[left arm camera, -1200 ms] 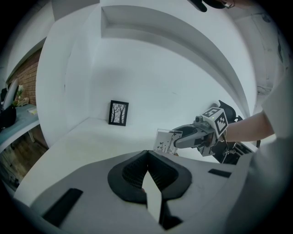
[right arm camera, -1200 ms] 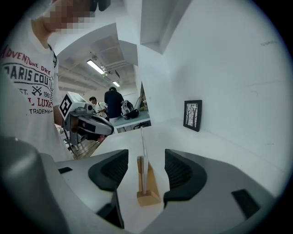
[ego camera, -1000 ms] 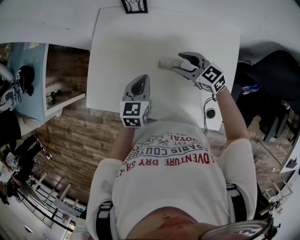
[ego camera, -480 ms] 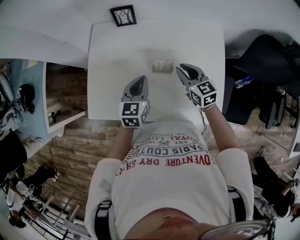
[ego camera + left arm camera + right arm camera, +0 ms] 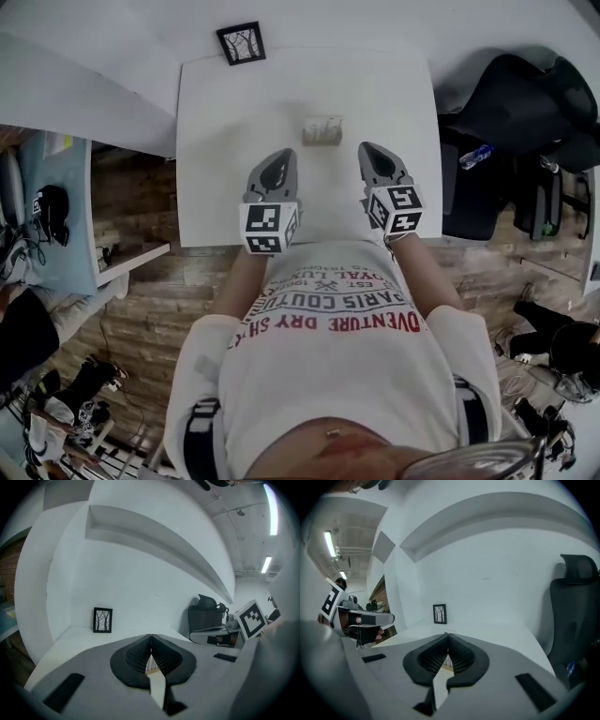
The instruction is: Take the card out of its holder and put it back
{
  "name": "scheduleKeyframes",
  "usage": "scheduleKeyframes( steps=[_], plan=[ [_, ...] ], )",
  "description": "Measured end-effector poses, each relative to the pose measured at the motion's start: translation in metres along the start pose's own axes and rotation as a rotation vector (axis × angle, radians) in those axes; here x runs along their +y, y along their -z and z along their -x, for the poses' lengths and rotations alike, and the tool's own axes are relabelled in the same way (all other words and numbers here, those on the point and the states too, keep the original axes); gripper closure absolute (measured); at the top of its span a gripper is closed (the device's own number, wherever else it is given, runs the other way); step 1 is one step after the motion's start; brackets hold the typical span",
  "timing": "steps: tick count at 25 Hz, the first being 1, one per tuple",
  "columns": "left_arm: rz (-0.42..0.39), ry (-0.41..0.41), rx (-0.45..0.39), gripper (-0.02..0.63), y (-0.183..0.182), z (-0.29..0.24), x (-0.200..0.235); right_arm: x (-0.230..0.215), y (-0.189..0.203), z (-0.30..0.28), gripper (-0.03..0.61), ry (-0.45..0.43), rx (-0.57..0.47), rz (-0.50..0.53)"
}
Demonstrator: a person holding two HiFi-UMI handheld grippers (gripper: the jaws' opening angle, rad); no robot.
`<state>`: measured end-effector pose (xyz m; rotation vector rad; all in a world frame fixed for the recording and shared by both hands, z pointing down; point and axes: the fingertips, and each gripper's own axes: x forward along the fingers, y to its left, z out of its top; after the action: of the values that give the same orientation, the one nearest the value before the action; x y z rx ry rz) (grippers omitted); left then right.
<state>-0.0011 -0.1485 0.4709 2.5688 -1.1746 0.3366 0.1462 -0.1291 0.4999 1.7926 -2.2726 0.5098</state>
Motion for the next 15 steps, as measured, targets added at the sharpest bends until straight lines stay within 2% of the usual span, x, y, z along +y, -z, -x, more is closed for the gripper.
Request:
scheduleKeyframes(
  steps=[9, 15],
  plan=[
    [-0.026, 0.044, -0.033, 0.589, 0.002, 0.015, -0.008, 0.014, 0.012, 0.027, 0.554, 0.111, -0.059, -0.008],
    [-0.019, 0.053, -0.048, 0.589, 0.000, 0.017, -0.008, 0.022, 0.012, 0.030, 0.554, 0.097, -0.070, 0.023]
  ],
)
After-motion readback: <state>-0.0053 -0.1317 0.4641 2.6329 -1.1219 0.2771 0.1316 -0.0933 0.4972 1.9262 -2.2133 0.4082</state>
